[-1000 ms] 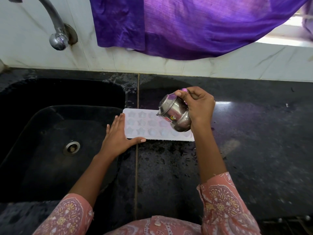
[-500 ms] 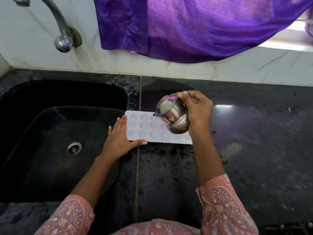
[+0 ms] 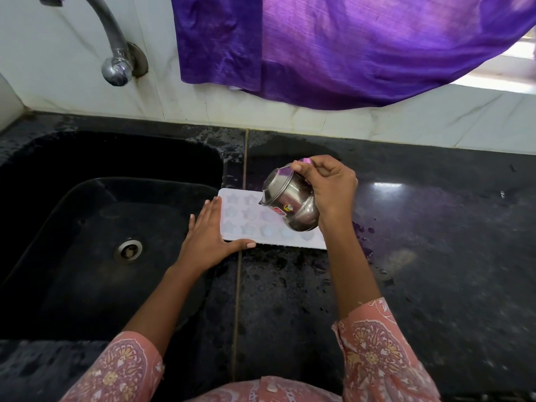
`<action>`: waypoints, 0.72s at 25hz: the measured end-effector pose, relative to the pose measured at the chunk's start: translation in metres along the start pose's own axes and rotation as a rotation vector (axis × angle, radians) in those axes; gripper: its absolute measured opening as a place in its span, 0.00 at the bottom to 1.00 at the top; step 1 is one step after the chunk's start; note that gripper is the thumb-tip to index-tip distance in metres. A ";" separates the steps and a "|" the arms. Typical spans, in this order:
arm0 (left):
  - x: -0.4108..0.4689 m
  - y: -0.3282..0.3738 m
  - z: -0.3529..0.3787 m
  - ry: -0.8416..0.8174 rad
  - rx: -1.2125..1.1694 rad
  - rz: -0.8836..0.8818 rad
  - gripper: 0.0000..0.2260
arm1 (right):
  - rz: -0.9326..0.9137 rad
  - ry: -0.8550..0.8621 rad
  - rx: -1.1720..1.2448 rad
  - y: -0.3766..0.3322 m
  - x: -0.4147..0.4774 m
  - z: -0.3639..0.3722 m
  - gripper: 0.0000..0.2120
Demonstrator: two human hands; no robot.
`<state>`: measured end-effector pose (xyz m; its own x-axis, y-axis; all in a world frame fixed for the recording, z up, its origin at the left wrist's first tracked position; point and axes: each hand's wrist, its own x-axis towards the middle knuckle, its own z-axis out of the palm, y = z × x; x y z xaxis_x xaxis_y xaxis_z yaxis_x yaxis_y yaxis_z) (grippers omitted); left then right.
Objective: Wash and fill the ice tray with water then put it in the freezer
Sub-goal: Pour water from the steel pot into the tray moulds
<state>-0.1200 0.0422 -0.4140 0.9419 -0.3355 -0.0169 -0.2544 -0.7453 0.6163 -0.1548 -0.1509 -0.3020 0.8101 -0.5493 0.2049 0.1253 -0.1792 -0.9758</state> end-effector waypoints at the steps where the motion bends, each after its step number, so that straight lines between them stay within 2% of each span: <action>1: 0.000 0.000 0.000 0.001 0.000 0.000 0.56 | -0.004 -0.005 -0.008 0.000 0.000 0.001 0.08; 6: -0.001 0.002 -0.001 0.005 0.000 -0.001 0.54 | -0.029 -0.011 -0.064 -0.002 0.000 0.002 0.08; 10: -0.002 0.001 -0.002 -0.008 -0.002 0.003 0.61 | -0.039 -0.011 -0.086 -0.004 0.001 0.003 0.08; 14: -0.002 0.000 -0.002 -0.003 -0.008 0.012 0.61 | -0.055 -0.011 -0.086 -0.006 0.002 0.004 0.07; 18: -0.003 0.002 -0.002 0.003 -0.001 0.010 0.56 | -0.076 -0.011 -0.088 -0.009 0.004 0.004 0.08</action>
<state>-0.1226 0.0428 -0.4107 0.9401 -0.3409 -0.0082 -0.2634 -0.7411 0.6176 -0.1506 -0.1481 -0.2930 0.8063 -0.5226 0.2770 0.1366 -0.2911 -0.9469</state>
